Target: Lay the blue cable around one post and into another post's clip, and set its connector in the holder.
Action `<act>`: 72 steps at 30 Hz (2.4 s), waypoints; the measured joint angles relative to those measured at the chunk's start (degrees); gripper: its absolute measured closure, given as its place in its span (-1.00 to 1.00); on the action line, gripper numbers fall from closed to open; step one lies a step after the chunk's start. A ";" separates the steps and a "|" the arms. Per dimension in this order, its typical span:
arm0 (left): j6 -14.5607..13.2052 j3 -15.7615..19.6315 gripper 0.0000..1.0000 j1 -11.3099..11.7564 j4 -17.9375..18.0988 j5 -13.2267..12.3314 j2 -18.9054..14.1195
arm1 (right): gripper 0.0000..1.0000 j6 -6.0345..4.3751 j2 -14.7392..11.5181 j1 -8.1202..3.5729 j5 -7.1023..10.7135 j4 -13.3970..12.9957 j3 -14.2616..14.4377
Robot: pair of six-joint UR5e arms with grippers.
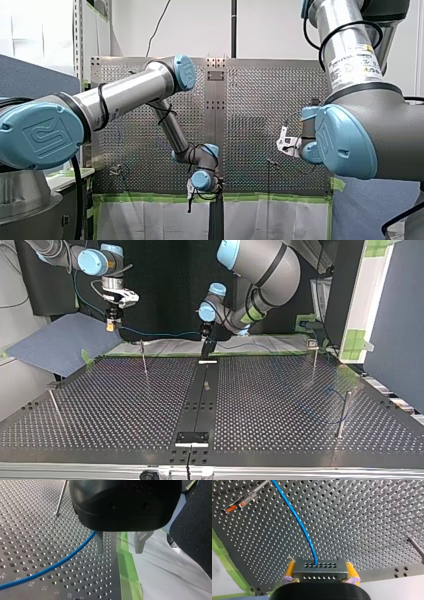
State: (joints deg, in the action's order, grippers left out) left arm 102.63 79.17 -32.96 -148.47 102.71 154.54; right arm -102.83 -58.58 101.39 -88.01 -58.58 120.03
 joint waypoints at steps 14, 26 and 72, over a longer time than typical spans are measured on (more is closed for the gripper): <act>-0.31 0.08 -0.22 -0.36 -0.42 -1.80 -0.77 | 1.00 0.70 1.04 -0.02 -0.40 -0.24 -0.70; -0.53 0.09 0.08 -0.55 -0.87 -1.75 -0.79 | 1.00 0.77 1.56 -0.08 -0.41 -0.60 -0.77; -0.20 0.09 0.96 -0.48 -0.92 -4.01 -0.79 | 1.00 0.86 1.68 -0.24 -0.35 -0.32 -0.76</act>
State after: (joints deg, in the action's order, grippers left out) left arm 102.43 79.26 -33.43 -149.38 98.70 153.75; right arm -101.97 -56.90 101.15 -88.36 -58.90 119.27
